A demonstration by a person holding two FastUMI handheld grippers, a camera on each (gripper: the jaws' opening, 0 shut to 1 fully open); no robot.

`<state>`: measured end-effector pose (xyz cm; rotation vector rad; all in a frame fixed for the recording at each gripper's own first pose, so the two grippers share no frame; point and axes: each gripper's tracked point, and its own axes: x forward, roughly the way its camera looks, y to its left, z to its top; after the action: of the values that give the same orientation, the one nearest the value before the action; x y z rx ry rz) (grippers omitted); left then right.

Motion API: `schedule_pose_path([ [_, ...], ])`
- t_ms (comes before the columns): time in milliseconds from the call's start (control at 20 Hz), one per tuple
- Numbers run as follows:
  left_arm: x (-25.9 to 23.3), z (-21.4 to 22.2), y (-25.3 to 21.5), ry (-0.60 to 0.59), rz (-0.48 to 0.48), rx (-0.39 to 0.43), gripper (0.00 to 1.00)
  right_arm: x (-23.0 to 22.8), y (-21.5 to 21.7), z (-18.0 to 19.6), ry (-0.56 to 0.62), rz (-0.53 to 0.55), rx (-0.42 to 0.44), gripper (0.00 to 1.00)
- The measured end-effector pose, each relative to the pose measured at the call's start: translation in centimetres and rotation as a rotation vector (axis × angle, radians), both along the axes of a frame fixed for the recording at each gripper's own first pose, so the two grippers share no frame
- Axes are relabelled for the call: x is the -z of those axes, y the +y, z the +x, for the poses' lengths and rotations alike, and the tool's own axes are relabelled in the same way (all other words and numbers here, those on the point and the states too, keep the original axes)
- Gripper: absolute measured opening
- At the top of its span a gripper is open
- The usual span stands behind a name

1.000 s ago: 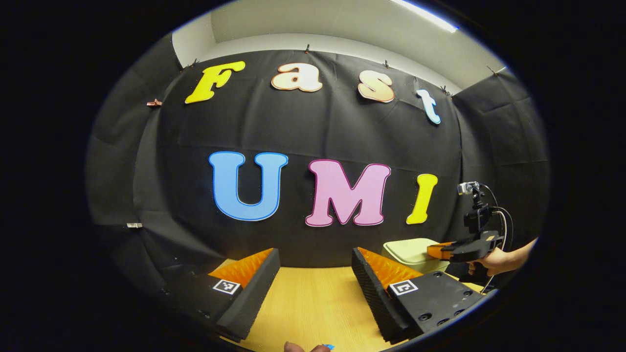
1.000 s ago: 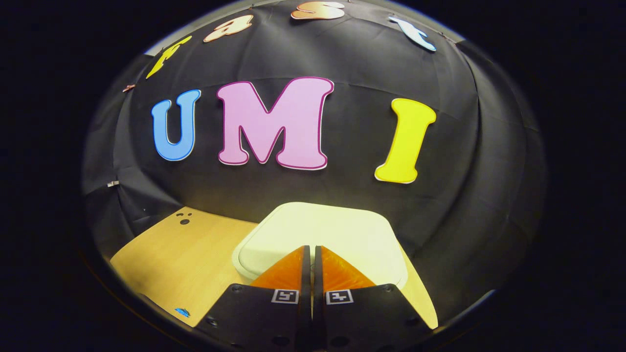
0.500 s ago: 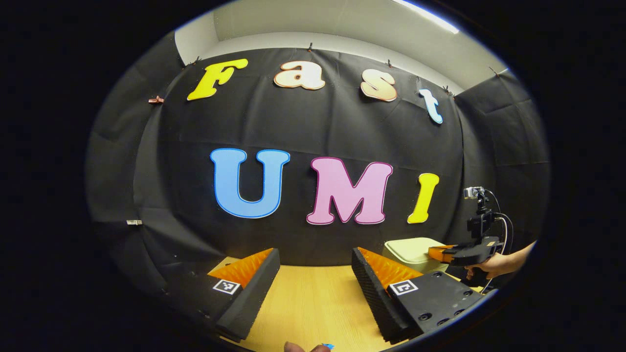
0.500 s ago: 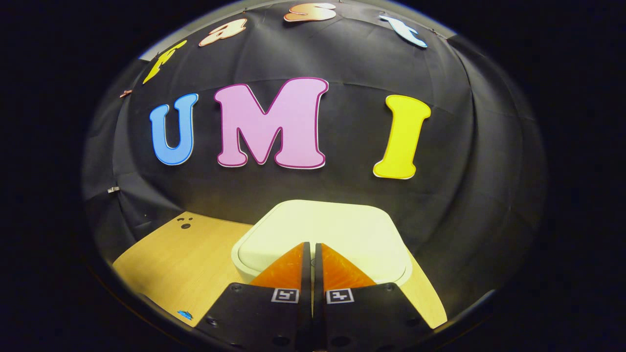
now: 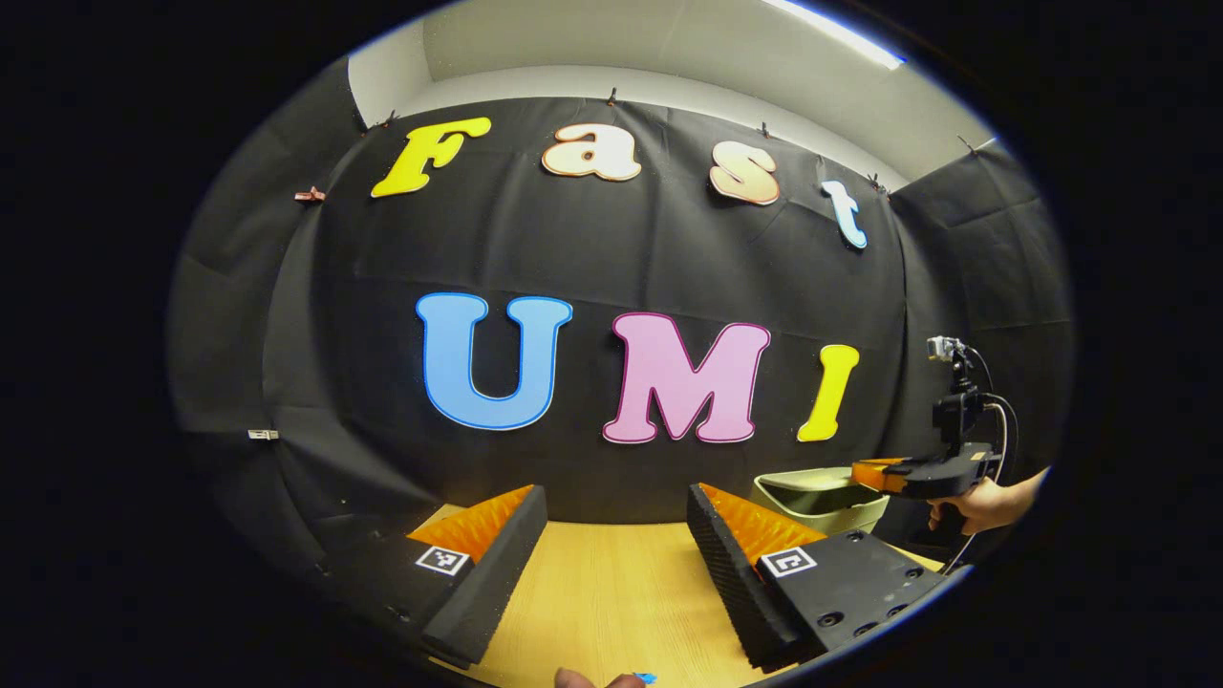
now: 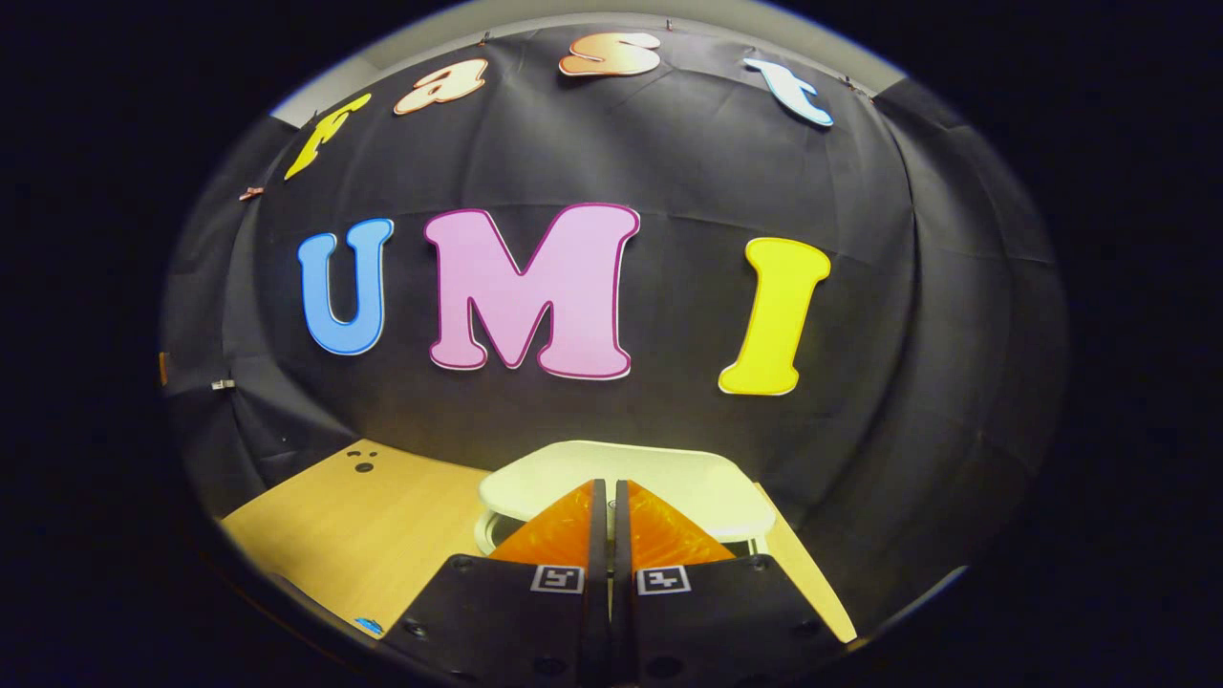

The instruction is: Press the lid of the desktop garbage bin to open it, pick up the crumpled paper on the desktop and throw it into the bin, then pick up the pop can on the desktop and drop it into the bin, and finally close the garbage bin lid.

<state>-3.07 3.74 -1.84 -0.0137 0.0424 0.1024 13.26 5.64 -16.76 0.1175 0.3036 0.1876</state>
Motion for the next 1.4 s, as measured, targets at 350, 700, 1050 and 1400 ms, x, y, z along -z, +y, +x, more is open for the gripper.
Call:
schedule_pose_path([
  [350,0.0,-0.4,-0.3,-0.005,0.002,0.033,0.95,-1.9,-1.1,-1.2,-0.037,-0.014,0.042,0.05],
  [700,2.1,-1.1,-0.9,0.028,-0.025,0.081,0.95,-2.6,-0.1,-4.4,-0.031,-0.001,0.006,0.41],
  [1050,8.3,-1.7,-0.9,0.131,0.010,0.115,0.95,-4.4,0.4,-9.5,-0.073,0.011,-0.015,0.77],
  [1400,16.9,-2.1,-3.1,0.259,0.051,0.212,0.98,-5.3,-0.7,-14.1,-0.074,-0.034,-0.017,0.80],
])
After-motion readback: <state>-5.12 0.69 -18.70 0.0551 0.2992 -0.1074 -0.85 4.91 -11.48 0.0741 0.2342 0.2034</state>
